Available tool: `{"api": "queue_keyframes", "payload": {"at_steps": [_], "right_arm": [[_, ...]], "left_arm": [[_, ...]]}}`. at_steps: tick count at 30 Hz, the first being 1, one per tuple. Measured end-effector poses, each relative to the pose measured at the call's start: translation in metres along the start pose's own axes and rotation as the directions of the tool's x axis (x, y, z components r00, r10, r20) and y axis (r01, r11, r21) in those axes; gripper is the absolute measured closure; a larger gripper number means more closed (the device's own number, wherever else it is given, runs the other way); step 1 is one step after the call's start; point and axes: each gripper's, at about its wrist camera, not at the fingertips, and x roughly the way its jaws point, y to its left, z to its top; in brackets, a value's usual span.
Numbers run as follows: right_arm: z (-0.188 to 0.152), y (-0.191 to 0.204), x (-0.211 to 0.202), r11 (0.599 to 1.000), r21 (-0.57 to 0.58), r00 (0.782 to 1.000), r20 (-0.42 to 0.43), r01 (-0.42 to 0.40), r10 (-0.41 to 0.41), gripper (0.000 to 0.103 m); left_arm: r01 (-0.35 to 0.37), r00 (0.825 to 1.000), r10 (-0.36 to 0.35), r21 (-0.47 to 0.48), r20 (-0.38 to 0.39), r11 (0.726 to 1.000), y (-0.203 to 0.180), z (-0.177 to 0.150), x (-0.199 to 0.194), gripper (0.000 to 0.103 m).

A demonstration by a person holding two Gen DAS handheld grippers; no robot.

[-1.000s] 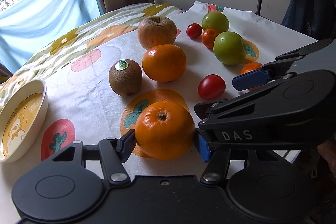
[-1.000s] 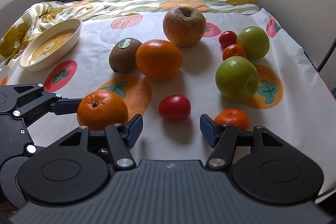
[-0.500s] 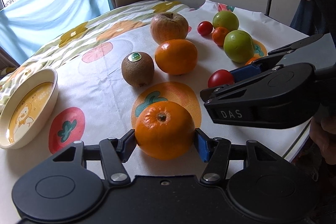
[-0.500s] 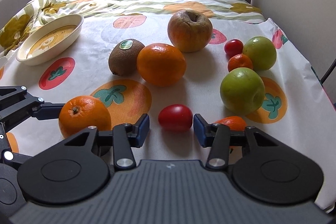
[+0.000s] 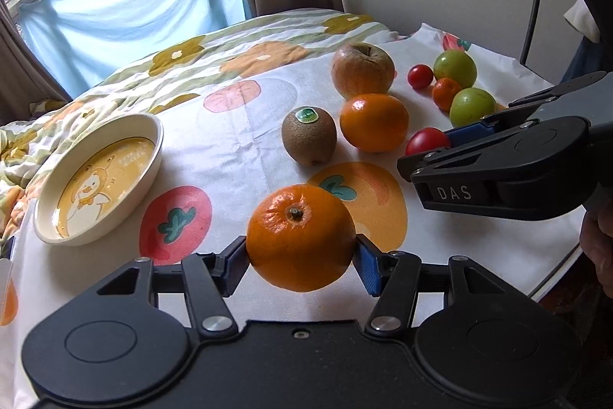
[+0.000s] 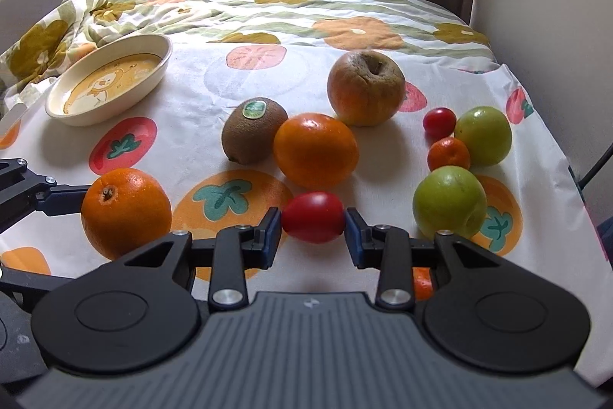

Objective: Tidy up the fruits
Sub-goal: 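Carry the orange and tomato into the duck bowl and release both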

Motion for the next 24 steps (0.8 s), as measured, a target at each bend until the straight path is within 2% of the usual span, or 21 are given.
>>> {"api": "queue_keyframes", "payload": {"at_steps": [5,13,18,24], "right_arm": [[0.016,0.01,-0.012,0.998,-0.041,0.998,0.02,-0.056,0.057,0.052],[0.056,0.036,-0.031,0.979,-0.117,0.984,0.027,-0.17,0.174,0.052],[0.089,0.064,-0.028,0.966,-0.141,0.974,0.037,-0.217,0.225,0.052],[0.127,0.102,-0.009,0.961,-0.128,0.967,0.043,-0.245,0.252,0.052]], "left_arm": [[-0.064,0.998,0.065,-0.068,0.004,0.996,0.011,0.01,-0.019,0.041],[-0.178,0.983,0.184,-0.201,0.009,0.963,0.049,0.03,-0.051,0.041],[-0.221,0.973,0.232,-0.226,0.022,0.949,0.089,0.044,-0.055,0.041],[-0.252,0.964,0.264,-0.233,0.022,0.939,0.143,0.056,-0.042,0.041]]}}
